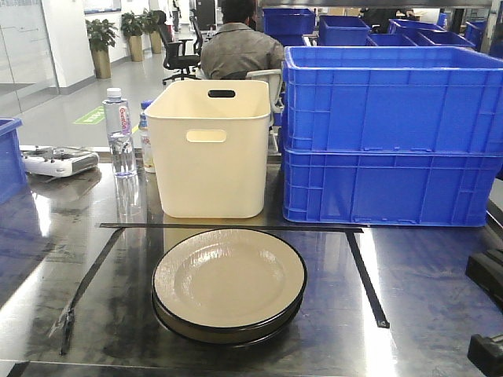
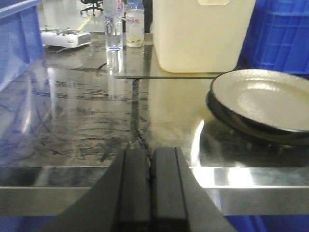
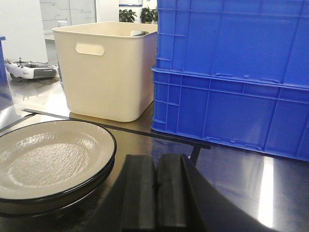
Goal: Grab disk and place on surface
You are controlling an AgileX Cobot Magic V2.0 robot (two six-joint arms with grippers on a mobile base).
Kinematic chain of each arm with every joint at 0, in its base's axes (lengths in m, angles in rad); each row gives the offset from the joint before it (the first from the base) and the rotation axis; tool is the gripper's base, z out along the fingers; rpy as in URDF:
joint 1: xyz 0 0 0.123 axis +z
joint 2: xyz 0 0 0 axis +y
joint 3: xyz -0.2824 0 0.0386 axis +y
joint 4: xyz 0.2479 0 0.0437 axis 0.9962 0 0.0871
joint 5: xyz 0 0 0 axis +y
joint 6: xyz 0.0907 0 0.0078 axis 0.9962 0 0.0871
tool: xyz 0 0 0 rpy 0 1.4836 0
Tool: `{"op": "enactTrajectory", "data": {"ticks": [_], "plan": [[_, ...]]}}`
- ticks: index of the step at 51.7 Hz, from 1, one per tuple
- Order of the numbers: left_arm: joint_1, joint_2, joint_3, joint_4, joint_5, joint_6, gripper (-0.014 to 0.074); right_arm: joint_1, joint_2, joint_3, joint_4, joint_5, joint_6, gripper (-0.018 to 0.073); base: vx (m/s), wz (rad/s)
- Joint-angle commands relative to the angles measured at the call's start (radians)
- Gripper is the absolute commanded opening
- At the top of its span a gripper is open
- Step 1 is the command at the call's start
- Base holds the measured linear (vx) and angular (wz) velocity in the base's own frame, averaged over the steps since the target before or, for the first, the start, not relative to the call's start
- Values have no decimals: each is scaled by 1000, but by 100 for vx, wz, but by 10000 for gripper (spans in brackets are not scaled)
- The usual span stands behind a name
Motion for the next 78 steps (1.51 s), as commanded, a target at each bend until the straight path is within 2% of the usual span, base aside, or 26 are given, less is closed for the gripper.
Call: {"op": "enactTrajectory", "data": {"ticks": [1, 23, 28, 32, 39, 42, 47, 53, 60, 64, 67, 72, 75, 78], "plan": [[-8, 7, -27, -61, -68, 3, -5, -3, -9, -31, 22, -16, 1, -9, 0, 0], [-10, 7, -27, -61, -68, 3, -5, -3, -9, -31, 22, -16, 1, -9, 0, 0], [-52, -40, -27, -59, -75, 4, -5, -3, -9, -31, 22, -16, 1, -9, 0, 0], [-118, -88, -26, -58, -101, 7, -5, -3, -9, -31, 22, -16, 1, -9, 0, 0], [-192, -112, -1, -61, -148, 7, -5, -3, -9, -31, 22, -16, 1, -9, 0, 0], [-219, -111, 27, -59, -196, 8, -5, -3, -9, -31, 22, -16, 1, -9, 0, 0], [-256, -111, 122, -31, -357, 39, -5, -3, -9, -31, 22, -16, 1, -9, 0, 0], [-257, -112, 269, -33, -556, 70, -5, -3, -9, -31, 22, -16, 1, -9, 0, 0], [-257, -113, 420, -25, -688, 66, -5, -3, -9, -31, 22, -16, 1, -9, 0, 0], [-257, -130, 471, 44, -696, 46, -5, -3, -9, -31, 22, -16, 1, -9, 0, 0], [-257, -179, 510, 151, -694, 13, -5, -3, -9, -31, 22, -16, 1, -9, 0, 0], [-249, -303, 508, 310, -573, -28, -5, -3, -9, -31, 22, -16, 1, -9, 0, 0], [-236, -351, 508, 352, -513, -63, -5, -3, -9, -31, 22, -16, 1, -9, 0, 0], [-220, -335, 508, 360, -470, -87, -5, -3, -9, -31, 22, -16, 1, -9, 0, 0]]}}
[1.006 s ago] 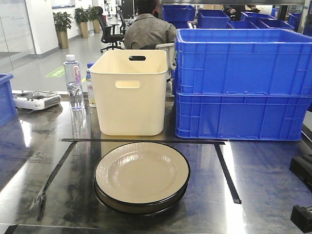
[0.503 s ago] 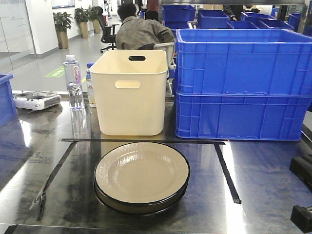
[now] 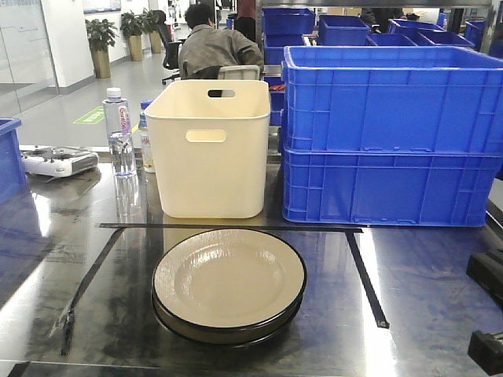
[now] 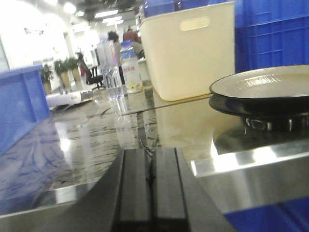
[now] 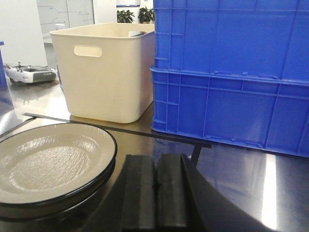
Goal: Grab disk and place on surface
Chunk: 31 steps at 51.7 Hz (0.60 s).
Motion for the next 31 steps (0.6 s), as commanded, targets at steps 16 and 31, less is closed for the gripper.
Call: {"op": "enactTrajectory", "data": {"ticks": [16, 31], "plan": [[70, -25, 13, 46, 102, -67, -5, -3, -9, -32, 2, -12, 1, -9, 0, 0], [70, -23, 12, 46, 87, -68, -5, -3, -9, -32, 2, -12, 1, -9, 0, 0]]}}
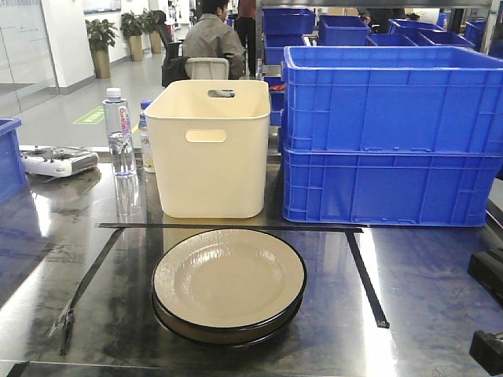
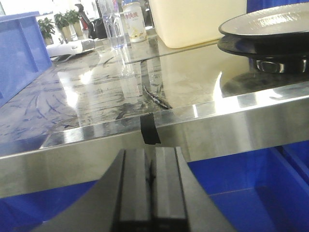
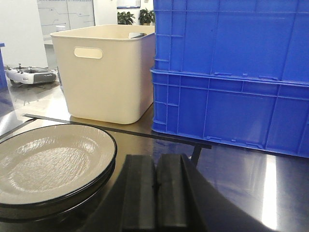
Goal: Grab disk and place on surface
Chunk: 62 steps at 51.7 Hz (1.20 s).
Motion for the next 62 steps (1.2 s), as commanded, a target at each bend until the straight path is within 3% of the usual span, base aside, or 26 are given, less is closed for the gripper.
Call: {"op": "enactTrajectory", "data": {"ticks": [1, 34, 40, 45, 50, 53, 56, 59, 62], "plan": [[1, -12, 12, -3, -83, -10, -5, -3, -5, -32, 2, -11, 1, -9, 0, 0], [1, -12, 12, -3, -78, -10, -5, -3, -5, -32, 2, -11, 1, -9, 0, 0], [1, -12, 12, -3, -78, -10, -5, -2, -5, -32, -65, 22, 54, -9, 0, 0], [1, -12, 12, -3, -78, -10, -5, -2, -5, -33, -359, 99, 220, -9, 0, 0], [1, -12, 12, -3, -78, -10, -5, -2, -5, -33, -708, 122, 628, -9, 0, 0], [1, -12, 12, -3, -78, -10, -5, -2, -5, -33, -1032, 128, 980, -9, 0, 0], [1, -12, 12, -3, -78, -10, -5, -2, -5, -33, -1273, 131, 1236, -9, 0, 0], [1, -12, 12, -3, -78, -10, -5, -2, -8, -25, -1471, 130, 1439, -9, 0, 0], [1, -12, 12, -3, -78, -10, -5, -2, -41, -5, -1620, 111, 1566, -9, 0, 0]]}}
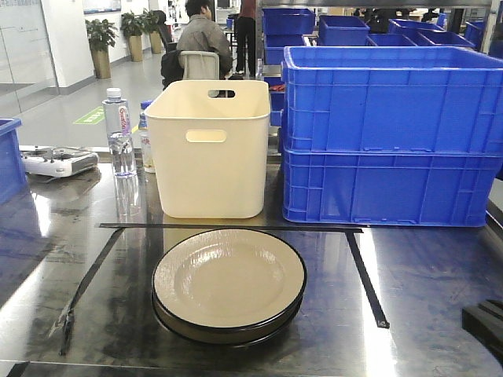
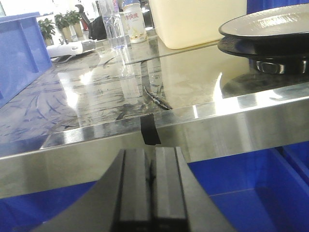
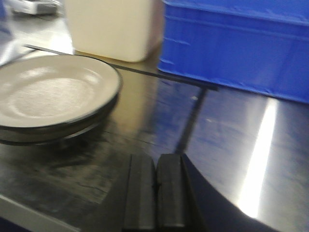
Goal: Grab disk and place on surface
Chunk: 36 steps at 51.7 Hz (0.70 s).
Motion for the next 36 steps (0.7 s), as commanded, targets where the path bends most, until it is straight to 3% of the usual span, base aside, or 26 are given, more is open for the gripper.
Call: {"op": "enactTrajectory", "data": {"ticks": [1, 6, 14, 28, 36], "plan": [[1, -12, 12, -3, -79, -9, -5, -2, -44, -1, -293, -94, 309, -9, 0, 0], [1, -12, 12, -3, -79, -9, -5, -3, -140, 102, -330, -171, 342, -9, 0, 0], [1, -12, 12, -3, -79, -9, -5, -3, -354, 344, -199, -273, 236, -9, 0, 0], [1, -12, 12, -3, -79, -9, -5, -3, -650, 638, -168, -271, 230, -9, 0, 0], [1, -12, 12, -3, -79, -9, -5, -3, -758, 645, -164, -181, 230, -9, 0, 0]]}}
